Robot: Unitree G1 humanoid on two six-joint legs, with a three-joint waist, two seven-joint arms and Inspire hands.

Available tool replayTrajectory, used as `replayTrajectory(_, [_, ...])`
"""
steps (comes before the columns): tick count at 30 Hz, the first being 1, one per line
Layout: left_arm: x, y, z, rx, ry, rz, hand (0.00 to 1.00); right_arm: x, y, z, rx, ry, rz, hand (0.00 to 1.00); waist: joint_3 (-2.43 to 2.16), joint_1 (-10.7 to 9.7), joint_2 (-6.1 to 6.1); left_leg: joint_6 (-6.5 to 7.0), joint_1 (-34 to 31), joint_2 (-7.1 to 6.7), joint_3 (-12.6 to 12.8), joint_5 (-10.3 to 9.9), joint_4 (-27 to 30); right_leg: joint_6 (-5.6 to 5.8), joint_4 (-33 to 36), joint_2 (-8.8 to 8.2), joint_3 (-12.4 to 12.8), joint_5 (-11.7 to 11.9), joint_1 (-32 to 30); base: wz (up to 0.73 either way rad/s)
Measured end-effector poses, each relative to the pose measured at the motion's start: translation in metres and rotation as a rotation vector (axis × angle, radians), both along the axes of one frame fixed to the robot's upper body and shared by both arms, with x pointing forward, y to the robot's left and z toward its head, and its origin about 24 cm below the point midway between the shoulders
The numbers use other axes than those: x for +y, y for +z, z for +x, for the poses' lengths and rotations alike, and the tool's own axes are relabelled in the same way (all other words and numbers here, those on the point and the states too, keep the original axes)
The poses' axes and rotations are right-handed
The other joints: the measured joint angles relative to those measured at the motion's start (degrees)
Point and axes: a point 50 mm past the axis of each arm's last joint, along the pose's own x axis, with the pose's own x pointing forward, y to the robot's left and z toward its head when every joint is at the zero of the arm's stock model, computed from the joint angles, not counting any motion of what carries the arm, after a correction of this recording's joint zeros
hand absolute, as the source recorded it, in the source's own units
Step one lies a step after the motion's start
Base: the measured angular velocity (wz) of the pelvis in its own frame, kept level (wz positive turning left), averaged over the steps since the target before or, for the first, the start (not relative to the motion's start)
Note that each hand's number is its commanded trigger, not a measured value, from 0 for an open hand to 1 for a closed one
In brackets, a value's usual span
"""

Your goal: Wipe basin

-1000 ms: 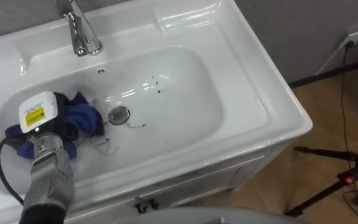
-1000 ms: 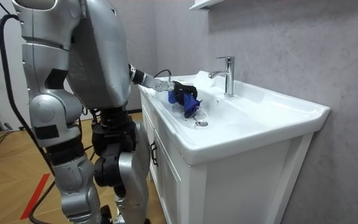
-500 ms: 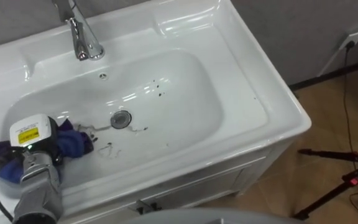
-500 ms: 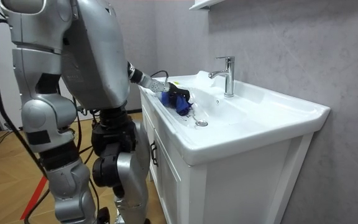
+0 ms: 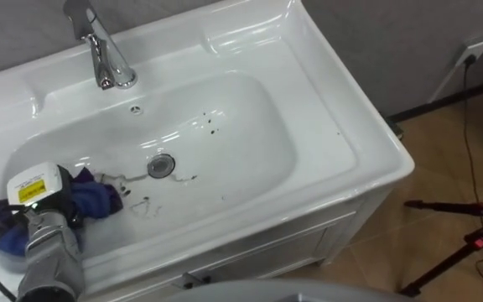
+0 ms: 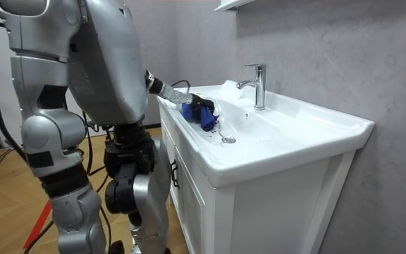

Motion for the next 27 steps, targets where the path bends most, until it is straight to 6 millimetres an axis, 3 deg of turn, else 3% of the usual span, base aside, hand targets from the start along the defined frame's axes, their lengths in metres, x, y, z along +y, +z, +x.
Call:
replayTrajectory(5, [0.001, -0.002, -0.001, -0.042, 0.082, -0.113, 1.00, -0.001, 0.000, 0.006, -0.015, 0.004, 0.002, 0.00, 0.01, -0.23, -0.16, -0.01, -0.12, 0.02, 0.05, 0.00, 0.04, 0.00, -0.19, 0.00, -0.20, -0.05, 0.09, 0.01])
replayTrajectory(10, [-0.005, -0.002, 0.010, -0.068, 0.093, -0.252, 1.00, 0.000, 0.000, 0.012, -0.034, 0.012, 0.013, 0.00, 0.12, -0.45, -0.48, -0.02, -0.50, 0.01, 0.02, 0.00, 0.22, 0.01, -0.22, -0.05, -0.49, -0.06, -0.01, 0.03])
replayTrajectory(20, [-0.015, -0.004, 0.021, -0.039, 0.040, -0.316, 1.00, 0.004, -0.002, 0.008, -0.003, 0.043, 0.023, 0.00, 0.41, -0.57, -0.95, -0.02, -0.53, 0.00, 0.06, 0.00, 0.18, 0.13, 0.13, -0.18, -0.29, -0.14, -0.26, 0.00])
replayTrajectory(27, [-0.025, -0.001, 0.028, -0.058, 0.009, -0.327, 1.00, 0.015, -0.006, 0.004, 0.038, 0.058, 0.056, 0.00, 0.53, -1.28, -2.88, -0.05, -0.68, -0.04, 0.23, 0.03, 0.04, 0.18, 1.46, -0.36, 0.04, -0.67, -0.98, 0.00])
